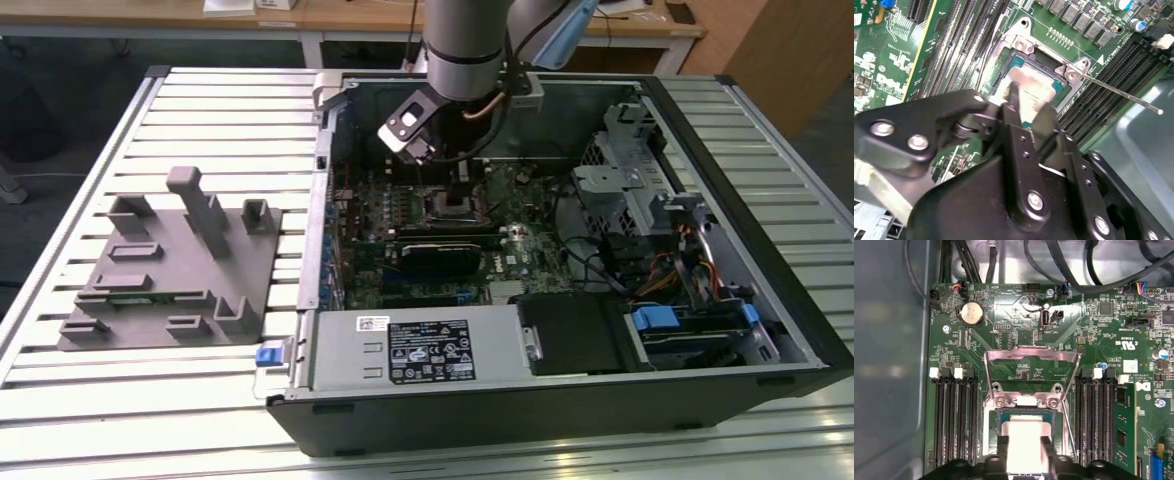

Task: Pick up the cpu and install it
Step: 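Place the cpu into insertion slot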

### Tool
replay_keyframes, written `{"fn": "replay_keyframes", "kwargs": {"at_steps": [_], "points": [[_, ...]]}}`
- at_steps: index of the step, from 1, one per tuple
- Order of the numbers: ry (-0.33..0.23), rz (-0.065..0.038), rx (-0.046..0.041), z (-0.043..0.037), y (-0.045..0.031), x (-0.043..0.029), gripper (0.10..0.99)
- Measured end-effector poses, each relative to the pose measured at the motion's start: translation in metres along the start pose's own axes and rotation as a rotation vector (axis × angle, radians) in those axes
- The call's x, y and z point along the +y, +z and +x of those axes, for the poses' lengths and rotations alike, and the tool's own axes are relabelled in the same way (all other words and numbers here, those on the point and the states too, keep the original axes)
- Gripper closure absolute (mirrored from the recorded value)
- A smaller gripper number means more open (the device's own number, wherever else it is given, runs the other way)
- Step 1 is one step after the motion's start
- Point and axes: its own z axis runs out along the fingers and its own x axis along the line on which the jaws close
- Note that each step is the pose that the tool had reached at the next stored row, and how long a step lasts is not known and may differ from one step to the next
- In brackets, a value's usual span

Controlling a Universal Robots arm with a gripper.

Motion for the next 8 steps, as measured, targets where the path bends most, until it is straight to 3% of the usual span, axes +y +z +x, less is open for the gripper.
{"fn": "replay_keyframes", "kwargs": {"at_steps": [2,5,7,8], "points": [[0.000,0.000,0.0000,0.0000,-0.0015,0.0002,0.784],[0.000,0.001,0.0001,0.0001,-0.0042,0.0007,0.843],[0.000,0.001,0.0000,0.0001,-0.0057,0.0008,0.965],[0.000,0.001,0.0000,0.0001,-0.0064,0.0009,0.965]]}}
